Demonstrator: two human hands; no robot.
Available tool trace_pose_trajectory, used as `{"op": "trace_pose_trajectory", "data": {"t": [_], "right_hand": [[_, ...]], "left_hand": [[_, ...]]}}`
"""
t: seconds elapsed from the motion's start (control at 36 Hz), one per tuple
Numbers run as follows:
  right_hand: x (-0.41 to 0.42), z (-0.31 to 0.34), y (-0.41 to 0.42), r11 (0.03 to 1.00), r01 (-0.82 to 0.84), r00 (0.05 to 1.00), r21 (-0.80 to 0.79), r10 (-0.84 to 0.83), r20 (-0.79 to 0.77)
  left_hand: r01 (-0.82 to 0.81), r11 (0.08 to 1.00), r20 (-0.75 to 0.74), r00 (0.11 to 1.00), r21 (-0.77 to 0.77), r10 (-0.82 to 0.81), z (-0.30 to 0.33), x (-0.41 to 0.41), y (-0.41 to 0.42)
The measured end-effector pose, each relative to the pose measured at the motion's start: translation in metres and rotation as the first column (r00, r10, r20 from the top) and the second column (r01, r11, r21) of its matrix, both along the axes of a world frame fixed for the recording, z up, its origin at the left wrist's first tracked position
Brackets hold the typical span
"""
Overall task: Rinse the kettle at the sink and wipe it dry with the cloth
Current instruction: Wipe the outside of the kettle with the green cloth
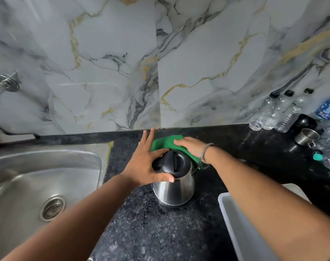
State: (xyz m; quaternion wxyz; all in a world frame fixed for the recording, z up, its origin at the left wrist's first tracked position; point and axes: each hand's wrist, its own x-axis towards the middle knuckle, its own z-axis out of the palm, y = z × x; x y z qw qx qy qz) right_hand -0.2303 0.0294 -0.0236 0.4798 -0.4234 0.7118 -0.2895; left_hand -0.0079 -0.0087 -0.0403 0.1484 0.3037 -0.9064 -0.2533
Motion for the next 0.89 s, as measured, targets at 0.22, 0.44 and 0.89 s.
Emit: {"op": "trace_pose_trajectory", "data": {"t": [0.22, 0.44, 0.89], "right_hand": [[-0.018, -0.066, 0.005, 0.972, 0.105, 0.993, 0.211, -0.115, 0.037], [0.06, -0.06, 0.12, 0.666, 0.727, 0.67, -0.167, -0.741, -0.037], [0.174, -0.011, 0.13, 0.962, 0.192, 0.884, 0.196, -0.256, 0.391]], "left_hand": [[-0.009, 0.992, 0.061, 0.998, 0.128, 0.002, 0.0, 0.001, -0.002], [-0.018, 0.987, 0.061, 0.998, 0.158, 0.009, 0.001, -0.001, -0.003], [0.064, 0.993, 0.182, 0.98, 0.103, -0.082, 0.021, 0.002, 0.001]]}}
